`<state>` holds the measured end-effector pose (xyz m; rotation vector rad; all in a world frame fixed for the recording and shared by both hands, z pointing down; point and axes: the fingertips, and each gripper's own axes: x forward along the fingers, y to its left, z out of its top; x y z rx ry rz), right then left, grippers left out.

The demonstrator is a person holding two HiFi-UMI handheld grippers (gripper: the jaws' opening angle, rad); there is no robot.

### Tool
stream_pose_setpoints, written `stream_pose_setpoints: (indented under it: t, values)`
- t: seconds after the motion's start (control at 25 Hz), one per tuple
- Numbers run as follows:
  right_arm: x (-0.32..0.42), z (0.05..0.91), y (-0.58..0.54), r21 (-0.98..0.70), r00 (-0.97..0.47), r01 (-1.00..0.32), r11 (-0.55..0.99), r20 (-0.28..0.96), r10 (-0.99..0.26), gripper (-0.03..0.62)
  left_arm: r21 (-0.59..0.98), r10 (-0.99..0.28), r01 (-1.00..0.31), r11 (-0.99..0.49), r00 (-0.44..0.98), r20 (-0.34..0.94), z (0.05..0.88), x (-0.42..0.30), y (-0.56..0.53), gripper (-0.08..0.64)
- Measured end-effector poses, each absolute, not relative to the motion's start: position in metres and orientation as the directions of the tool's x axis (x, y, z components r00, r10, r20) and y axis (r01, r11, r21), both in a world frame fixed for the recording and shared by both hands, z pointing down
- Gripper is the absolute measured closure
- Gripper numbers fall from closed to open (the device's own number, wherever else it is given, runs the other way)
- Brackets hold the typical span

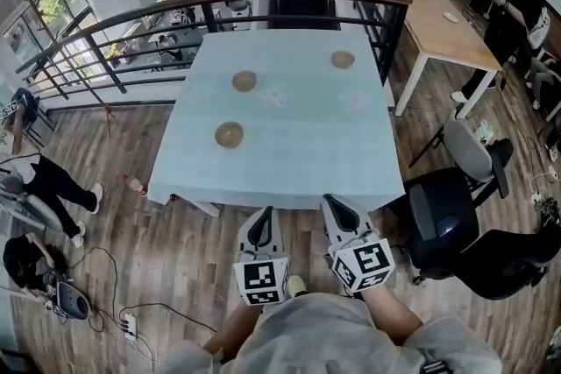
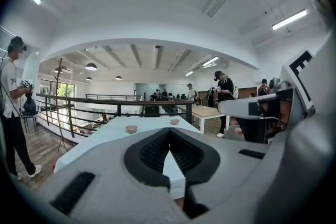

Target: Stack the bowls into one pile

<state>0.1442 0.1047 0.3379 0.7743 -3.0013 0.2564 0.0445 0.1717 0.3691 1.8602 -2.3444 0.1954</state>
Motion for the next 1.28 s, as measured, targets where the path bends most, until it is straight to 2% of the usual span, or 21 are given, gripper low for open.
stream_pose_setpoints:
  t: [0.6,1.28]
  values:
    - [0.097,0.340,0.078,-0.132,-0.869,-0.495,0.859,0.071,-0.490,0.565,-0.005,-0.956,-0.975,0.221,-0.218,0.198,0.379,-0.003,0.147,0.543]
    - [0.032,0.349,0.036,-0.123,-0.899,-0.438,0.891,0.093,-0.429,0.565,-0.013,-0.931,-0.957,0.290,-0.286,0.226,0.391,-0.067,0.116,0.543]
